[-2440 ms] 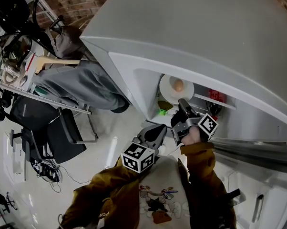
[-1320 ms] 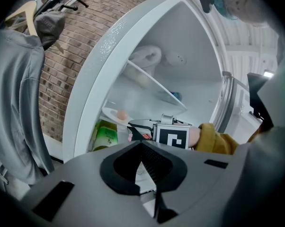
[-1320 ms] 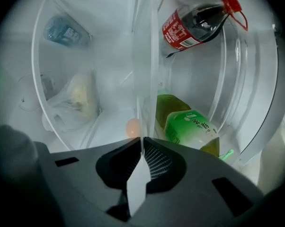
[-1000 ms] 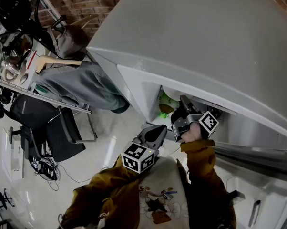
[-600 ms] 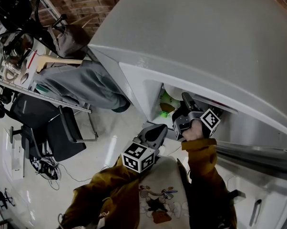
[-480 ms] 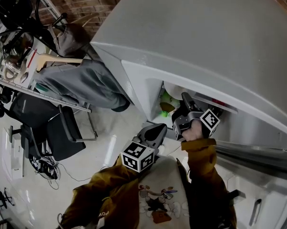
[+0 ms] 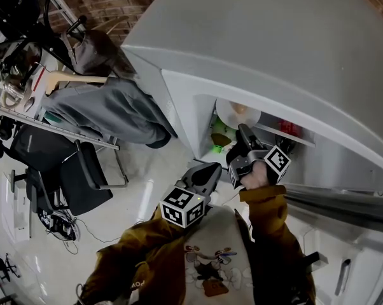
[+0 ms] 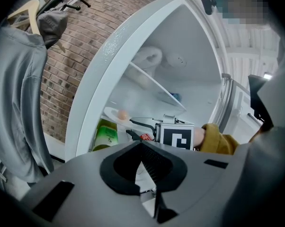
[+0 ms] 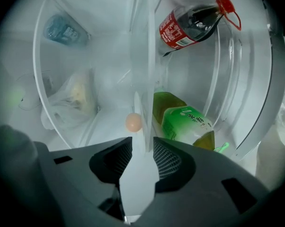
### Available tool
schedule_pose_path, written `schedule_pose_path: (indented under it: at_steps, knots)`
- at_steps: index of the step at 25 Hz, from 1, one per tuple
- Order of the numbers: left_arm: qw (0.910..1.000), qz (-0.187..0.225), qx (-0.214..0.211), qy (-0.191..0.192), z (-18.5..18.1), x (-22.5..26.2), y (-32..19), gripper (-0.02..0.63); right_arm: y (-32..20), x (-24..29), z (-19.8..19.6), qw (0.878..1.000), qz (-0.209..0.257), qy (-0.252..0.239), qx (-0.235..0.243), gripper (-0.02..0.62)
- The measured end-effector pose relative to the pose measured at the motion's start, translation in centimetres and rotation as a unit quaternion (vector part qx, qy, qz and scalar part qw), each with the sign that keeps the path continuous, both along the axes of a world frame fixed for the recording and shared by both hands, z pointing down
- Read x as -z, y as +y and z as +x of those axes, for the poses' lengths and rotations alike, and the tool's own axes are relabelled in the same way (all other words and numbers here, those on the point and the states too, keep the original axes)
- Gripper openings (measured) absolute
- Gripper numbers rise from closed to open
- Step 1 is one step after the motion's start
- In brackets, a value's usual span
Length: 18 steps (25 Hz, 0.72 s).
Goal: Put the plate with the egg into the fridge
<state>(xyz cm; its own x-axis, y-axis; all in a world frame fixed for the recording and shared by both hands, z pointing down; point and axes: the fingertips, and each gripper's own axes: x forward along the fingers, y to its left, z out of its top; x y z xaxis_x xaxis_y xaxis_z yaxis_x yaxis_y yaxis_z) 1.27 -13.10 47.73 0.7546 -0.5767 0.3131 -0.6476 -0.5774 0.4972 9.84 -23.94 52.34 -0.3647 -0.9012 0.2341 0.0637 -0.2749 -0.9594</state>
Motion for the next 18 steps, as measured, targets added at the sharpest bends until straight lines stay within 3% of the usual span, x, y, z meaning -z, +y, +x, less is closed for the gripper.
schedule_pose_path:
  at_steps: [4,8,18]
  knots:
    - [1.0000,0.001,0.002,0.001,0.01,0.08,0.01,0.006,-0.07,0.16,-0.11,1.000,0.001,0.001,0.005,0.129]
    - [1.0000,0.001,0.006,0.001,-0.14,0.04,0.03,0.006,0.07,-0.27,0.09,1.000,-0.007,0.012,0.006,0.020]
    - [0.9999,0.000,0.010,0.000,-0.28,-0.13,-0.10,0.006,-0.63,-0.17,0.25,1.000,0.000,0.006,0.002,0.018]
